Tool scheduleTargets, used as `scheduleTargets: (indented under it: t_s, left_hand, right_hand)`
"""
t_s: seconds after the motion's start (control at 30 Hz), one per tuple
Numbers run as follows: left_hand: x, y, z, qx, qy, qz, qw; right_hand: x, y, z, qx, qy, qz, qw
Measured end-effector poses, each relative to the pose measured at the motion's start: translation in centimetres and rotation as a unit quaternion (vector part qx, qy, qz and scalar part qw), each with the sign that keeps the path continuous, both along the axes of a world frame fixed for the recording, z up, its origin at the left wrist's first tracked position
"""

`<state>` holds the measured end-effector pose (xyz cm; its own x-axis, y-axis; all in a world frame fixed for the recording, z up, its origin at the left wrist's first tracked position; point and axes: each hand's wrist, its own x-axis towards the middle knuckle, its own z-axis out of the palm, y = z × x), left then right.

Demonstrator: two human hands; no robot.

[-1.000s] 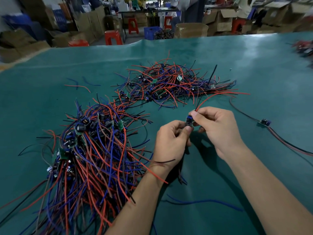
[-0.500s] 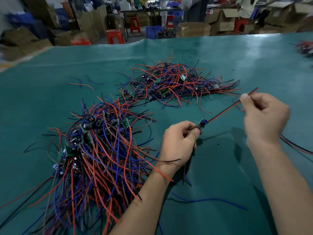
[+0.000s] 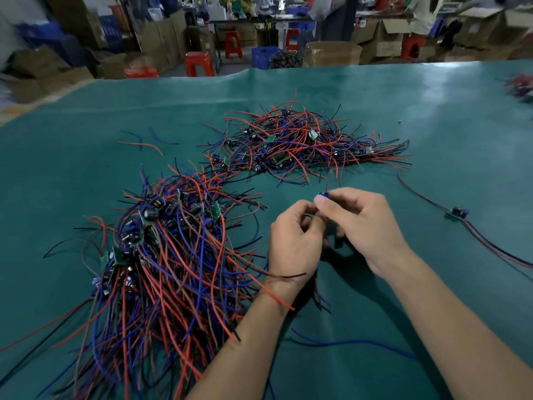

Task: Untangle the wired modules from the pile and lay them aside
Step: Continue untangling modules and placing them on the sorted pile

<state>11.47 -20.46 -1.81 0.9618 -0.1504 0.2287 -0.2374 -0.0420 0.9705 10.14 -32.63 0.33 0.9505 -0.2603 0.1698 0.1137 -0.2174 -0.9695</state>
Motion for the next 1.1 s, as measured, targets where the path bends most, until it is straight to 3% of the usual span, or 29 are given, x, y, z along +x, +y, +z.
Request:
scheduleTargets:
  t_s: [0.1,0.33,0.5,0.6,0.67,0.77,0.87,0.93,1.0,1.1]
  left_hand:
    - [0.1,0.0,-0.1,0.022,0.002,-0.013,1.0]
    - [-0.4,-0.1,0.2,0.062,-0.004,-0.045,0.997]
    - [-0.4,0.1,0.4,0.059,-0.028,-0.038,0.997]
    - [-0.3,0.1,0.3,0.078,-0.037,-0.017,0.996]
    - [-0.2,0.1,0.2,0.083,-0.035,-0.008,0.996]
    - [-0.1,0.1,0.1,0.07,-0.032,-0.007,0.997]
    - [-0.1,0.1,0.1,0.072,-0.03,-0.009,0.997]
    - [0.0,0.1,0.1,0.076,-0.019,-0.008,0.997]
    - [0.0,0.2,0.1,0.075,-0.016,0.0,0.997]
    - [-0.1,0.3,0.2,0.091,-0.031,0.006,0.995]
  right_hand:
    - [-0.1,-0.4,0.2,0.038,-0.026,-0.017,0.999]
    - [-0.5,-4.3,2.9,0.114,-0.134,-0.206,0.963]
    - [-1.5,-3.6,7.1,0.119,-0.2,-0.245,0.941]
    - [-1.7,-0.4,11.0,0.121,-0.219,-0.173,0.953]
    - [-1.1,2.7,12.9,0.121,-0.181,-0.049,0.975]
    - [1.1,7.6,14.1,0.13,-0.081,0.148,0.977]
    - [4.3,10.2,13.0,0.028,0.068,0.217,0.973]
    - [7.3,9.5,11.0,-0.149,0.112,0.15,0.971]
    - [9.8,7.2,8.8,-0.351,0.125,0.042,0.927]
    - [11.4,3.8,5.9,-0.462,0.185,0.0,0.868]
